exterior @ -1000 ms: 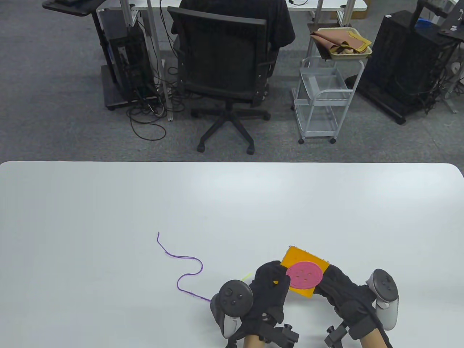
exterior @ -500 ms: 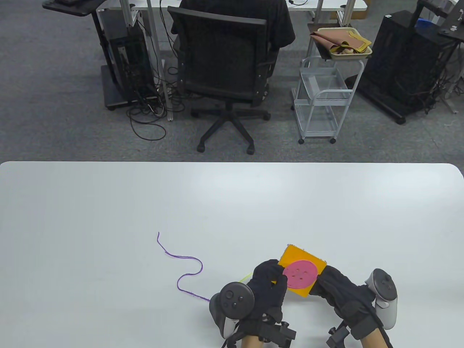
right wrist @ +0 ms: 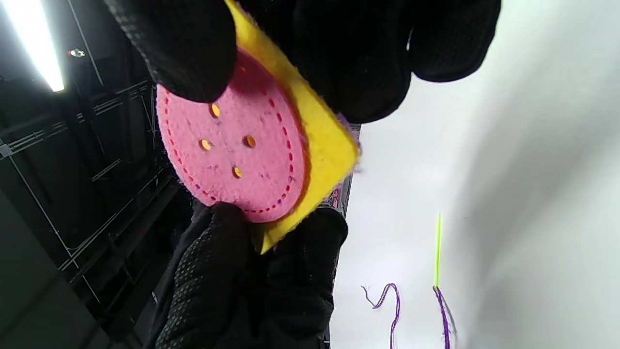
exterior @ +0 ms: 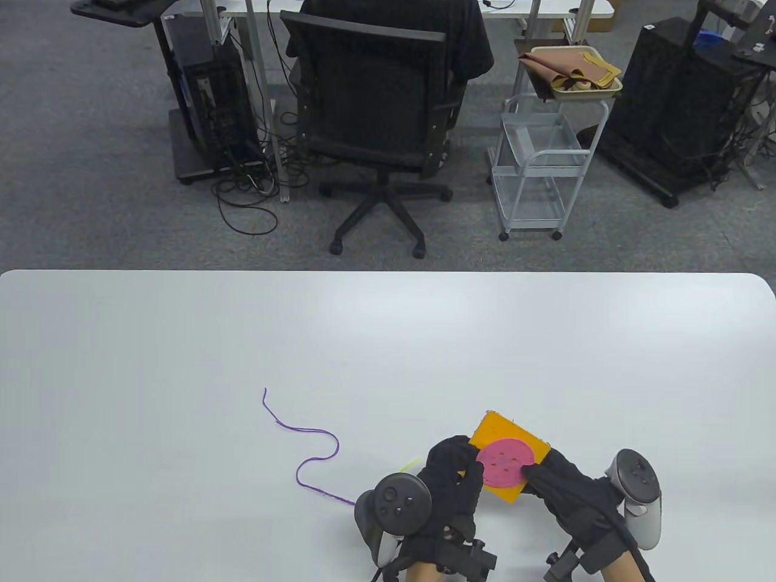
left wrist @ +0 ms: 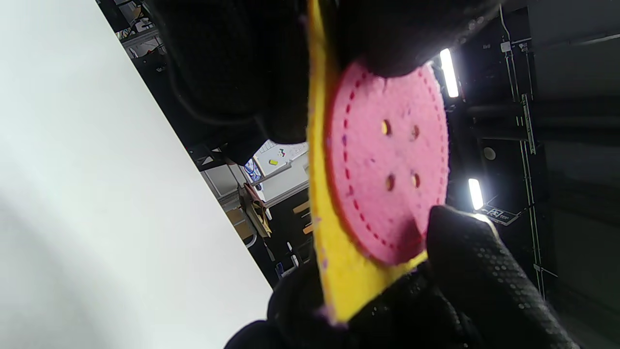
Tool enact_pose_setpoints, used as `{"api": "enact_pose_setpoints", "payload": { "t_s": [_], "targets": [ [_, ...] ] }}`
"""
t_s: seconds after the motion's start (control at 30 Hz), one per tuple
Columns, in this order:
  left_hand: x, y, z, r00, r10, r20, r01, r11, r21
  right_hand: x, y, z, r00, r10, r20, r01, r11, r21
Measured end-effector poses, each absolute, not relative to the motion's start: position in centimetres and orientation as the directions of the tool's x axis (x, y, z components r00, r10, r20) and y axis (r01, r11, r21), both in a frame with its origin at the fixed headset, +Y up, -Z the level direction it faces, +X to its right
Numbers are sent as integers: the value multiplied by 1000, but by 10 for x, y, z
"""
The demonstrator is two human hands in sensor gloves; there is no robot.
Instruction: Sew button in X pattern
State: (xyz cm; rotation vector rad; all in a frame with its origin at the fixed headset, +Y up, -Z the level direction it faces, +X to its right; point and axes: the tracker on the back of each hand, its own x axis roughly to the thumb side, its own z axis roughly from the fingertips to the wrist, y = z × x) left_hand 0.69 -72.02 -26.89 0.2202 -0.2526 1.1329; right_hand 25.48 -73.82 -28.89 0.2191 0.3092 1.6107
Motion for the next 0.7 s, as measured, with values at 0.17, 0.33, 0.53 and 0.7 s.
{"api": "enact_pose_setpoints", "payload": {
  "t_s": [0.17, 0.33, 0.53, 0.7],
  "targets": [
    [8, -720, -269, 408, 859, 311, -908, 416, 43, 256, -739, -289, -70, 997, -38, -948, -55, 315],
    [9, -720, -268, 411, 857, 311, -906, 421, 39, 257, -739, -289, -80, 997, -18, -953, -71, 295],
    [8, -719, -267, 387, 868, 311, -916, 400, 23, 260, -737, -290, -77, 997, -1, -957, -74, 280],
    [1, -716, -267, 366, 878, 308, -928, 370, 47, 262, -736, -290, -104, 994, 22, -954, -106, 279]
  ]
}}
